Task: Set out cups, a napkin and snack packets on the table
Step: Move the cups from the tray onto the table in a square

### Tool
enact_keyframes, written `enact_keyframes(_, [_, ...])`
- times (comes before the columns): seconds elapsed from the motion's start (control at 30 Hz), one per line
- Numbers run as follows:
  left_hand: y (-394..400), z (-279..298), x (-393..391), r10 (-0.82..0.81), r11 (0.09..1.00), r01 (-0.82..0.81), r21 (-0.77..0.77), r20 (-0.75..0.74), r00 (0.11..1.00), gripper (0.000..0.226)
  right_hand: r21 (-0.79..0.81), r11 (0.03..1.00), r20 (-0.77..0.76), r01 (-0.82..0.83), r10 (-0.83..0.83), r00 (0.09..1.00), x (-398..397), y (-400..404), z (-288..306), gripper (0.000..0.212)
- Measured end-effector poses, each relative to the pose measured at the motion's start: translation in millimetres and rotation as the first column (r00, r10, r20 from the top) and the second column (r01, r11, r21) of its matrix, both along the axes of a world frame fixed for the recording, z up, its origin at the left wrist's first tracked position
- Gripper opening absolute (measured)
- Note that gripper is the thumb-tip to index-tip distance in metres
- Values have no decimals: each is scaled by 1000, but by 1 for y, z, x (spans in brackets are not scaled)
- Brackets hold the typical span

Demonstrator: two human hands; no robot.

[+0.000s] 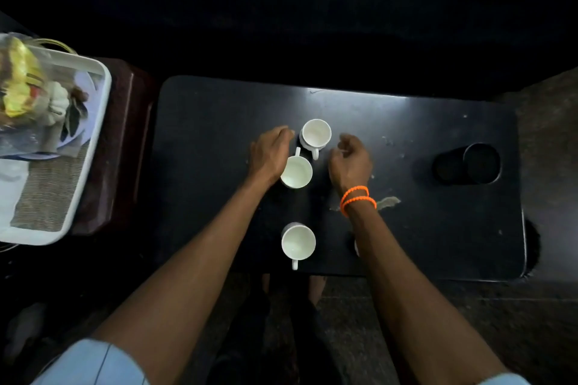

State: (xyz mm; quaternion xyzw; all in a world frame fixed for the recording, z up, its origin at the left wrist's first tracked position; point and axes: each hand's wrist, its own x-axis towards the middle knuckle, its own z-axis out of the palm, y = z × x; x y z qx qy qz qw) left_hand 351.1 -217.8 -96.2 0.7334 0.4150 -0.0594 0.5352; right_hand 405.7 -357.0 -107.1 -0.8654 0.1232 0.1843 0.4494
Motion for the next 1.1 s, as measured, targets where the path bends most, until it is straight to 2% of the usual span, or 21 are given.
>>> enact_keyframes(0.03, [2,1,11,-48,999,48,-1,-25,999,47,-4,998,1,-66,66,998,9,1,0,51])
enact_keyframes(0.1, [4,0,27,-100,995,98,-30,-68,993,51,-80,946,50,-313,317,947,27,0,0,67])
enact_keyframes(0.17, [3,0,37,-127,991,123,-48,-81,989,54,-226,782,77,-581,608,790,44,-2,0,78])
enact_keyframes(0.2, [2,-1,41,-137,990,133,-50,-79,987,54,-274,693,56,-666,703,709,52,-3,-1,82])
enact_keyframes(0.3, [-5,0,47,-131,990,126,-66,-67,989,55,-340,506,0,-793,843,538,64,-1,-2,89])
enact_keyframes(0.37, [-12,3,50,-123,988,117,-100,-59,991,58,-381,474,22,-794,863,504,64,-1,-4,87])
enact_keyframes(0.47, [-24,6,55,-155,984,151,-95,-37,987,63,-424,511,50,-748,838,544,64,-11,-8,81])
enact_keyframes(0.57, [-36,8,60,-177,984,177,7,45,983,52,-420,621,83,-662,752,654,63,-29,-10,77])
enact_keyframes(0.63, [-52,13,57,-76,994,63,84,159,984,47,-424,731,120,-535,631,767,57,-40,-9,65])
enact_keyframes(0.7, [-74,16,51,110,988,-134,77,257,960,46,-403,837,120,-370,449,886,50,-50,-8,57])
enact_keyframes(0.77, [-101,17,41,210,973,-229,42,265,941,46,-381,893,62,-239,283,957,42,-60,-6,59])
enact_keyframes(0.93, [-152,10,23,137,980,-125,-153,74,988,46,-386,916,-77,-108,84,993,29,-80,2,64])
enact_keyframes(1.1, [-163,1,16,134,967,-129,-221,9,991,53,-387,917,-177,-100,32,984,17,-90,-2,72])
